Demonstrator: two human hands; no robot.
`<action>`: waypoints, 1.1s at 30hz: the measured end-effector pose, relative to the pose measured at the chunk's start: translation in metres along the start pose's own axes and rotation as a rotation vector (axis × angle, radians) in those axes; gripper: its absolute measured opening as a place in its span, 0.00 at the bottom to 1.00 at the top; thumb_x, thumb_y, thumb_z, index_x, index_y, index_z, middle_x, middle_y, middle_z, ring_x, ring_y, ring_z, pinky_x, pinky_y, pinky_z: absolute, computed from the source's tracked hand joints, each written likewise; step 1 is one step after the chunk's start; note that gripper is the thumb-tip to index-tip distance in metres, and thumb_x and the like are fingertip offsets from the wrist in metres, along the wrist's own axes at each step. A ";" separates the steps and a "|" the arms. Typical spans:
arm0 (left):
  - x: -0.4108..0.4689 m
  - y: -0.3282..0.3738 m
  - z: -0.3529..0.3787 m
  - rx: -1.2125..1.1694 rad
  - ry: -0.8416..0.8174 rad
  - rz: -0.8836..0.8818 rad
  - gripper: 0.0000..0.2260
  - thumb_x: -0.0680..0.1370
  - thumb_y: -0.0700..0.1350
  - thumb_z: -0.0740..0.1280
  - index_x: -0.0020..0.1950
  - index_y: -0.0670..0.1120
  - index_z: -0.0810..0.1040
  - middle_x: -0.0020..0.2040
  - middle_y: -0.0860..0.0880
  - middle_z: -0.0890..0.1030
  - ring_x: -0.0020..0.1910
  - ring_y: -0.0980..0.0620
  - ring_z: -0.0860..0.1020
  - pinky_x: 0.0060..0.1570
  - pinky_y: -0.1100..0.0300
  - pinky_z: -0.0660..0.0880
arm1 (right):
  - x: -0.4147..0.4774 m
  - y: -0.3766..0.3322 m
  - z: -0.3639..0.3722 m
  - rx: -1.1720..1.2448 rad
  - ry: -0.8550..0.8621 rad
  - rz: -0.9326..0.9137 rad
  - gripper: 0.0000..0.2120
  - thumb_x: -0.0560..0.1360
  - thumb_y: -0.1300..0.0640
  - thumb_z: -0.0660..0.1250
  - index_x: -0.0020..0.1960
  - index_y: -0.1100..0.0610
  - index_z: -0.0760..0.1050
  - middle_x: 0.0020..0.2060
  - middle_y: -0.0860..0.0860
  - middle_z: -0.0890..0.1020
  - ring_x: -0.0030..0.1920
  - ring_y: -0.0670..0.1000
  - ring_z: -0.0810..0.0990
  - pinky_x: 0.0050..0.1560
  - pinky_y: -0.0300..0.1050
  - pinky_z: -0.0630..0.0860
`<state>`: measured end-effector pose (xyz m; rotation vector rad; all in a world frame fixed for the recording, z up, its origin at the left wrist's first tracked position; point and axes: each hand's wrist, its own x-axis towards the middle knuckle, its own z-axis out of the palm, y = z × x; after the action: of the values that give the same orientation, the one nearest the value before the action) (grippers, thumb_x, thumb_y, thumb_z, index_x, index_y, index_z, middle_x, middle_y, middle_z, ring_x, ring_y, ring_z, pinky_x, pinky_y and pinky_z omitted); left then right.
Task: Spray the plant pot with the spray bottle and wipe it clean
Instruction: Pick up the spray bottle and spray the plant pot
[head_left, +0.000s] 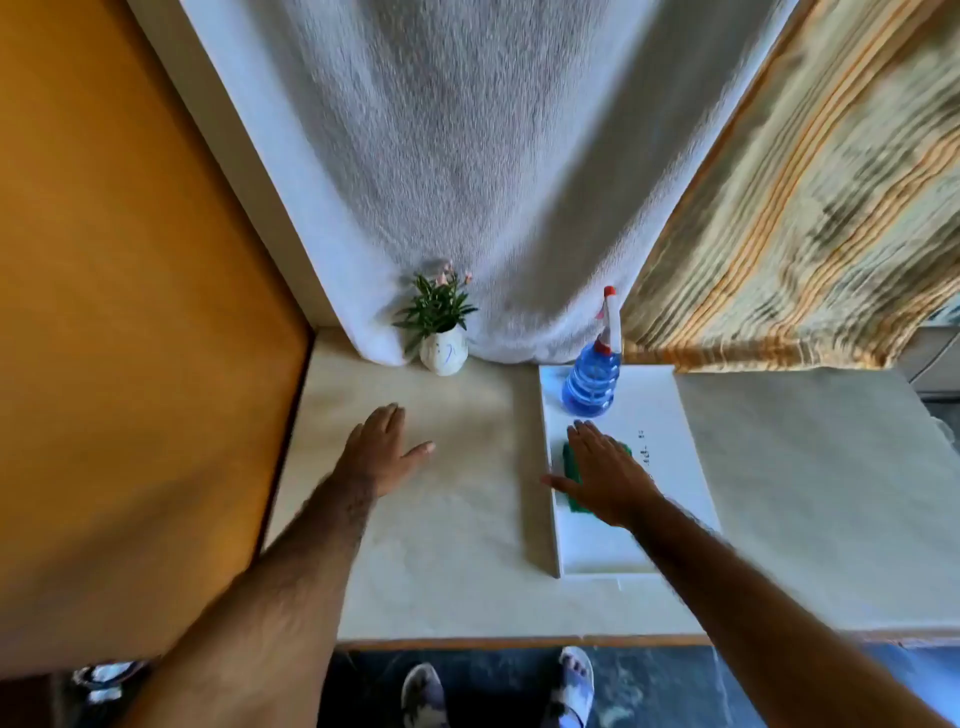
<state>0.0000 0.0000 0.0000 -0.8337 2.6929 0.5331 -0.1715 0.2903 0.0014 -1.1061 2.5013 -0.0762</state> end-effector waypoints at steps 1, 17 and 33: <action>0.002 -0.003 0.009 0.032 -0.015 -0.012 0.38 0.83 0.64 0.60 0.84 0.41 0.55 0.86 0.43 0.55 0.85 0.46 0.54 0.83 0.46 0.55 | -0.001 0.002 0.008 -0.026 0.006 0.014 0.48 0.78 0.28 0.55 0.82 0.63 0.51 0.83 0.59 0.52 0.82 0.56 0.50 0.80 0.54 0.49; -0.004 -0.027 0.103 0.133 0.300 0.021 0.38 0.80 0.64 0.51 0.80 0.37 0.66 0.81 0.37 0.67 0.80 0.37 0.67 0.78 0.33 0.64 | -0.001 0.014 0.054 0.113 0.303 0.113 0.51 0.76 0.27 0.50 0.82 0.65 0.50 0.82 0.61 0.50 0.82 0.58 0.45 0.82 0.54 0.45; 0.009 -0.047 0.128 0.169 0.411 0.069 0.37 0.81 0.64 0.54 0.83 0.40 0.62 0.84 0.41 0.63 0.82 0.43 0.64 0.80 0.35 0.62 | 0.125 0.038 -0.060 1.052 0.675 0.210 0.20 0.73 0.54 0.76 0.63 0.51 0.79 0.38 0.52 0.84 0.38 0.43 0.81 0.46 0.43 0.81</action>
<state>0.0393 0.0135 -0.1307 -0.8858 3.0921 0.1533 -0.2966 0.2199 0.0057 -0.3702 2.4289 -1.6989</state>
